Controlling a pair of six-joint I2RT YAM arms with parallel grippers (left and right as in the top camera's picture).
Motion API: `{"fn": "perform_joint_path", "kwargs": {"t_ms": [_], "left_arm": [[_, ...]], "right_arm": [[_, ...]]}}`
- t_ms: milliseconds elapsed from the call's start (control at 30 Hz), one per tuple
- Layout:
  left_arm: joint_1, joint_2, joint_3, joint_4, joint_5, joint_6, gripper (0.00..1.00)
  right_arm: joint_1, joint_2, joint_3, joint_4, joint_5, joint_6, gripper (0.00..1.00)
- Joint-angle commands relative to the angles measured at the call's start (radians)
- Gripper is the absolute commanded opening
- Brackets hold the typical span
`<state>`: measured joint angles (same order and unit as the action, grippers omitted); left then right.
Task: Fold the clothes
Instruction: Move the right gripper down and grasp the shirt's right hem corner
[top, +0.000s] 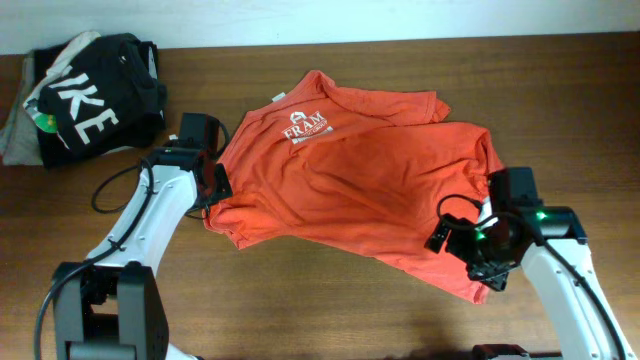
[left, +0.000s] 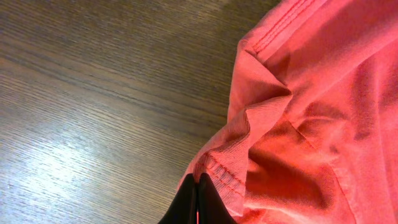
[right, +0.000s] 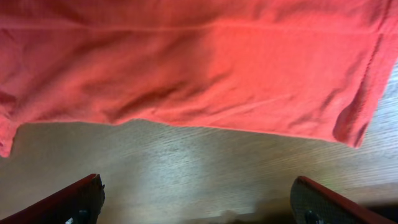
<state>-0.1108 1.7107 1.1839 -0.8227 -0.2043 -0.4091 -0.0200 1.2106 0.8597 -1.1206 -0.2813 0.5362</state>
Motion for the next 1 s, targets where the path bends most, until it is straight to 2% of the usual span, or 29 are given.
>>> {"fn": "perform_joint_path", "kwargs": {"t_ms": [0, 67, 200, 367, 567, 733, 833, 967], "left_arm": [[0.002, 0.008, 0.01, 0.006, 0.007, -0.01, 0.02], [0.002, 0.008, 0.01, 0.007, 0.007, -0.01, 0.01], [0.002, 0.008, 0.01, 0.01, 0.008, -0.01, 0.01], [0.002, 0.008, 0.01, 0.011, 0.031, -0.025, 0.01], [0.002, 0.008, 0.01, 0.021, 0.036, -0.025, 0.02], [0.002, 0.008, 0.01, 0.021, 0.036, -0.025, 0.02], [0.002, 0.008, 0.01, 0.021, 0.037, -0.025, 0.01], [0.002, 0.008, 0.01, 0.022, 0.037, -0.025, 0.02]], "right_arm": [[0.033, -0.008, -0.053, -0.001, 0.156, 0.186, 0.98], [0.032, -0.008, -0.077, 0.0, 0.209, 0.266, 0.99], [0.032, -0.008, -0.087, 0.0, 0.22, 0.296, 0.98], [0.032, -0.008, -0.174, 0.05, 0.241, 0.336, 0.85], [0.032, -0.008, -0.218, 0.078, 0.319, 0.446, 0.84], [0.006, -0.008, -0.222, 0.098, 0.377, 0.449, 0.84], [-0.042, -0.008, -0.222, 0.107, 0.346, 0.441, 0.74], [-0.04, -0.006, -0.258, 0.126, 0.341, 0.478, 0.75]]}}
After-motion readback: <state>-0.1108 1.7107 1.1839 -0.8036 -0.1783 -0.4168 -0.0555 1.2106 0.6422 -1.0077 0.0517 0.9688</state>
